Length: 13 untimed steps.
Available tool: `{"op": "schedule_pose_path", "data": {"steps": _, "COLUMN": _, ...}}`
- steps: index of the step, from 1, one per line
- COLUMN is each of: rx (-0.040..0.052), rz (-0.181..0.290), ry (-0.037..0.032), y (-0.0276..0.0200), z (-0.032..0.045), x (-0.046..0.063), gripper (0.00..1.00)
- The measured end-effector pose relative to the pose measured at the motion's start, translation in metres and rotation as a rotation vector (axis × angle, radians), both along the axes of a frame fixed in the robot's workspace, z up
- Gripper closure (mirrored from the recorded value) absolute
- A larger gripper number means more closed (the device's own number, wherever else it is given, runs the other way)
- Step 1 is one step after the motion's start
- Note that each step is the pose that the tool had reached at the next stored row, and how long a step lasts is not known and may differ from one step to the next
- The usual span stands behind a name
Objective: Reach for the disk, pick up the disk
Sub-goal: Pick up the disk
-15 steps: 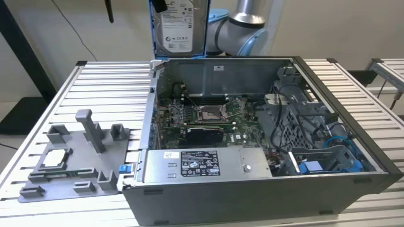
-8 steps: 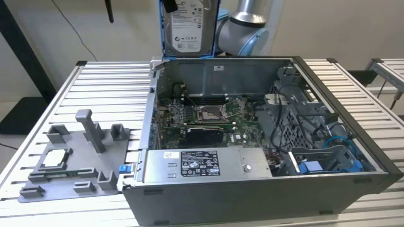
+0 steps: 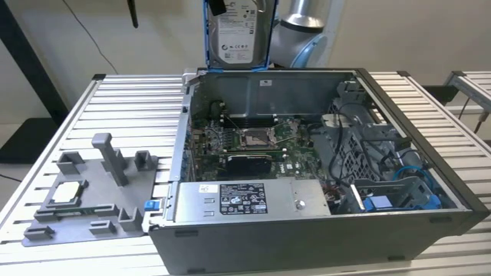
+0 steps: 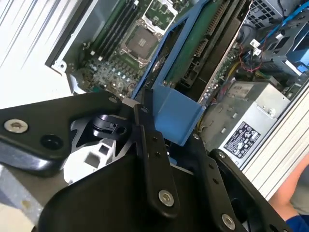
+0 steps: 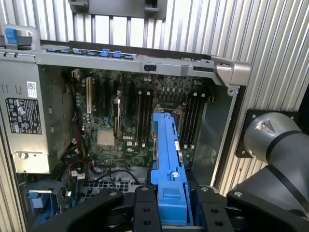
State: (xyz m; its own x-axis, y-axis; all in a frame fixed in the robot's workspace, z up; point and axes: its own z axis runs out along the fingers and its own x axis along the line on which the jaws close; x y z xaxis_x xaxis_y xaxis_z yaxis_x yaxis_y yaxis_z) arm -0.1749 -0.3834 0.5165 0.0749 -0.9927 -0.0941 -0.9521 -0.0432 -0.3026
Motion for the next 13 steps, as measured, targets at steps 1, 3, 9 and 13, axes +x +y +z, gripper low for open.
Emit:
{"op": "schedule_pose_path", "data": {"steps": 1, "rx": 0.0000, "rz": 0.000, "ry": 0.0000, "y": 0.0000, "z": 0.0000, "x": 0.002, "gripper": 1.00}}
{"op": "schedule_pose_path", "data": {"steps": 3, "rx": 0.0000, "rz": 0.000, "ry": 0.0000, "y": 0.0000, "z": 0.0000, "x": 0.005, "gripper": 1.00}}
{"op": "schedule_pose_path", "data": {"steps": 9, "rx": 0.0001, "rz": 0.000, "ry": 0.0000, "y": 0.0000, "z": -0.0001, "x": 0.015, "gripper": 1.00}}
{"op": "schedule_pose_path", "data": {"steps": 13, "rx": 0.0003, "rz": 0.000, "ry": 0.0000, "y": 0.0000, "z": -0.0003, "x": 0.022, "gripper": 1.00}}
